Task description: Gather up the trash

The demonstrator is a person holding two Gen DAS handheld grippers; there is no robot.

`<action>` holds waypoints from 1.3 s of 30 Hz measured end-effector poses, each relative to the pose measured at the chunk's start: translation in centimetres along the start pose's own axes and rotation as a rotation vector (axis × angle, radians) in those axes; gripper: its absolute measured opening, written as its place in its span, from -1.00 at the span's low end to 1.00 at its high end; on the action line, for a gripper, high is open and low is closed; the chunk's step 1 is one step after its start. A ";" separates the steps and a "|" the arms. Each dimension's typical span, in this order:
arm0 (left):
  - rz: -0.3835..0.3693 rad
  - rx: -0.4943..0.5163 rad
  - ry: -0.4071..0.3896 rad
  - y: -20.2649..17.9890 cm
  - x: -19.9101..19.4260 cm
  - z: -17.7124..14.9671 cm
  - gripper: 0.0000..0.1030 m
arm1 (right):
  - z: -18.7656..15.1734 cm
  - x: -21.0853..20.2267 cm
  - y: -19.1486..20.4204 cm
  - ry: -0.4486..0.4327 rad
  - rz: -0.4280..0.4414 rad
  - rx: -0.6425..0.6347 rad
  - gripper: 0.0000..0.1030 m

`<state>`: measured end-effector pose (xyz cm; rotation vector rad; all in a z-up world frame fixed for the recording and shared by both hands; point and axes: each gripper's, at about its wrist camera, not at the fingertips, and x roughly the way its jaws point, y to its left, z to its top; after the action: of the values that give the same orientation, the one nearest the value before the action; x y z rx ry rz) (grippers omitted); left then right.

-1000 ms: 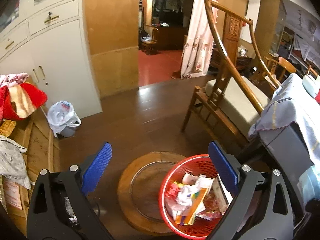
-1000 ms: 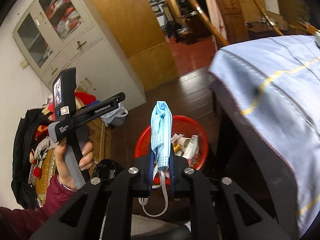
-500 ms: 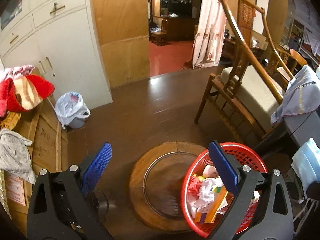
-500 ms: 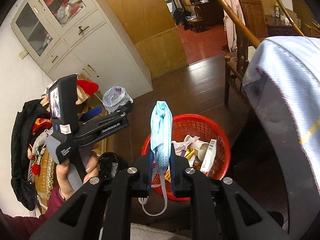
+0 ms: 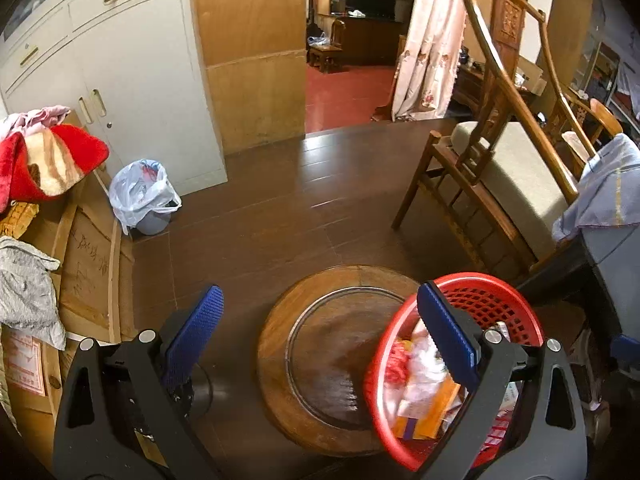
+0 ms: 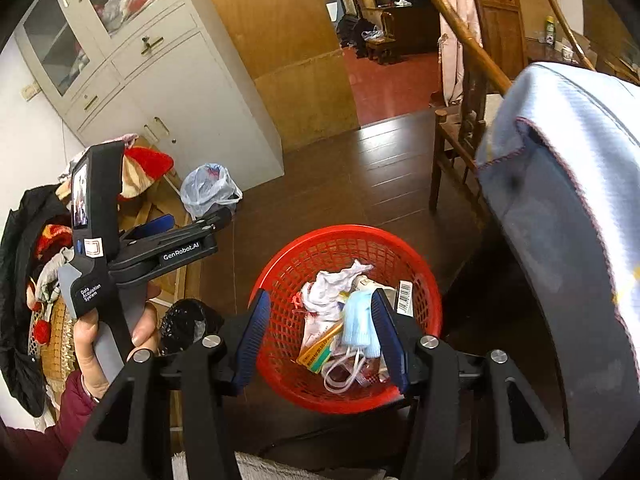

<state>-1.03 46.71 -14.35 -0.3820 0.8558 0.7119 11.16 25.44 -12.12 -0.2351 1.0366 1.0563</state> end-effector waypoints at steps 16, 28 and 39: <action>-0.021 0.257 0.172 -3.5 -5.5 -5.4 0.83 | -4.4 -2.7 -1.4 0.104 -0.047 0.068 0.24; -0.051 0.392 0.089 -5.0 -10.0 -8.2 0.86 | -5.6 -5.2 1.0 0.091 -0.090 0.091 0.41; -0.067 0.415 0.083 -5.6 -10.8 -8.4 0.87 | -6.8 -5.8 2.2 0.100 -0.110 0.078 0.42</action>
<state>-6.53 33.44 -10.70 -0.0675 1.0378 0.4427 4.83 18.95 -10.48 -0.2802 1.1400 0.9107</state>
